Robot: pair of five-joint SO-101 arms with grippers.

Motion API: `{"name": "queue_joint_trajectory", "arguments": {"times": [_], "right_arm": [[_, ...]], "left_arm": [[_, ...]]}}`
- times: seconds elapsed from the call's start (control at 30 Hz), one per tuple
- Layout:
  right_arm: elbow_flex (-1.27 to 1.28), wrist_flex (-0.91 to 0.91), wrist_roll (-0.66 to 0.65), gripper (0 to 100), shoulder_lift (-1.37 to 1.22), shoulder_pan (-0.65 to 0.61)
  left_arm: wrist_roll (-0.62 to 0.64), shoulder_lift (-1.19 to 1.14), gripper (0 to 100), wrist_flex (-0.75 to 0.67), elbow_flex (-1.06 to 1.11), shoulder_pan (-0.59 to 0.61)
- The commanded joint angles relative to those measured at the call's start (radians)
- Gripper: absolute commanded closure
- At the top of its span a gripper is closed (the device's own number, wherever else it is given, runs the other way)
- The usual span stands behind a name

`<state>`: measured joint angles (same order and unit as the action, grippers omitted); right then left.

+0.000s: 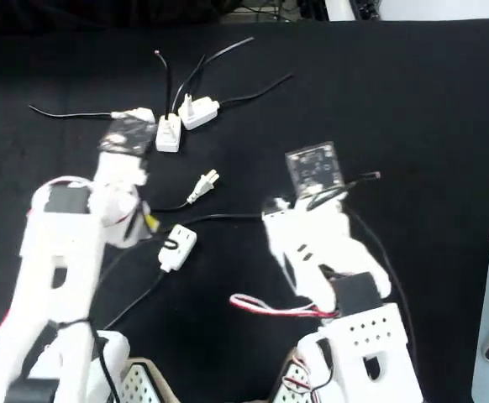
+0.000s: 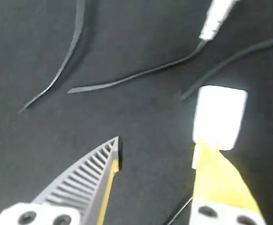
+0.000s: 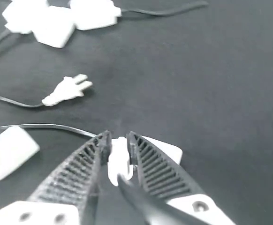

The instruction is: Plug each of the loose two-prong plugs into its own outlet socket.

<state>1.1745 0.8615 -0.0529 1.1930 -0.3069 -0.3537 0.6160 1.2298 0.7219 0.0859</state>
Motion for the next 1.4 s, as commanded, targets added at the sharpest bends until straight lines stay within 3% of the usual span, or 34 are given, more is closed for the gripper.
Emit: {"name": "queue_joint_trajectory", "arguments": {"times": [0.0,0.23,0.53,0.87,1.37], "right_arm": [[-0.042,-0.026,-0.011,97.7,0.007,-0.109],[-0.036,-0.077,-0.060,98.6,-0.050,-0.261],[-0.108,-0.261,-0.101,98.6,-0.441,-0.359],[-0.285,-0.264,-0.121,98.6,-0.679,-0.440],[-0.338,-0.407,-0.178,98.6,-0.917,-0.445]], "left_arm": [[0.035,0.149,75,0.006,0.088,0.147],[0.043,0.249,75,-0.101,0.297,0.251],[0.043,0.285,75,-0.299,0.547,0.255],[0.041,0.285,75,-0.308,0.559,0.257],[0.041,0.282,75,-0.310,0.561,0.257]]}}
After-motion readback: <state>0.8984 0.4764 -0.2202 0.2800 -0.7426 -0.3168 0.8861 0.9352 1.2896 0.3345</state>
